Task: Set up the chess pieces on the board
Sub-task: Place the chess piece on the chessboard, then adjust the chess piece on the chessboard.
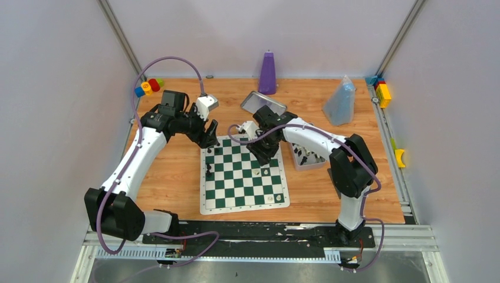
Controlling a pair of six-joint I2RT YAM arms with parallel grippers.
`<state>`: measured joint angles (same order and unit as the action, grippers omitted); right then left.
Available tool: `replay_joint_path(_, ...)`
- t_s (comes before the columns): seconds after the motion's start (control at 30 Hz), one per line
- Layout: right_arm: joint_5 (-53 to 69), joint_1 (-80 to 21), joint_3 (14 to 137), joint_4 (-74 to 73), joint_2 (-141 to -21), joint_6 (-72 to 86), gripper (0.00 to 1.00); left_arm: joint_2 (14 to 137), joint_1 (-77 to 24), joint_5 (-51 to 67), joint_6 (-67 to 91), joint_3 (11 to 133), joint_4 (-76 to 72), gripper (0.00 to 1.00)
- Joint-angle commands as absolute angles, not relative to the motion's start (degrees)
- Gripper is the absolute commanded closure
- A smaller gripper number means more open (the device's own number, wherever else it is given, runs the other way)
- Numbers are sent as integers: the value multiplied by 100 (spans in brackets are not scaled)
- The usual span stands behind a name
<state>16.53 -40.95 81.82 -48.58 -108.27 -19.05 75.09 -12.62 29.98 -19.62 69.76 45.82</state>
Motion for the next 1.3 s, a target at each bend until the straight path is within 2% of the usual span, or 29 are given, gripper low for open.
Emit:
replay_joint_path(0.0, 1578, -3886, 8785, -4931, -10467, -1714, 59, 7371, -1214, 3127, -1900, 6934, 4404, 16)
replay_joint_path(0.73, 1226, -3499, 9661, -4629, -11570, -1454, 70, 7324, -1213, 3127, -1890, 6908, 4333, 16)
replay_joint_path(1.27, 1057, -3410, 9853, -4616, -11974, -1607, 71, 7398, -1213, 3176, -1907, 6908, 4346, 16)
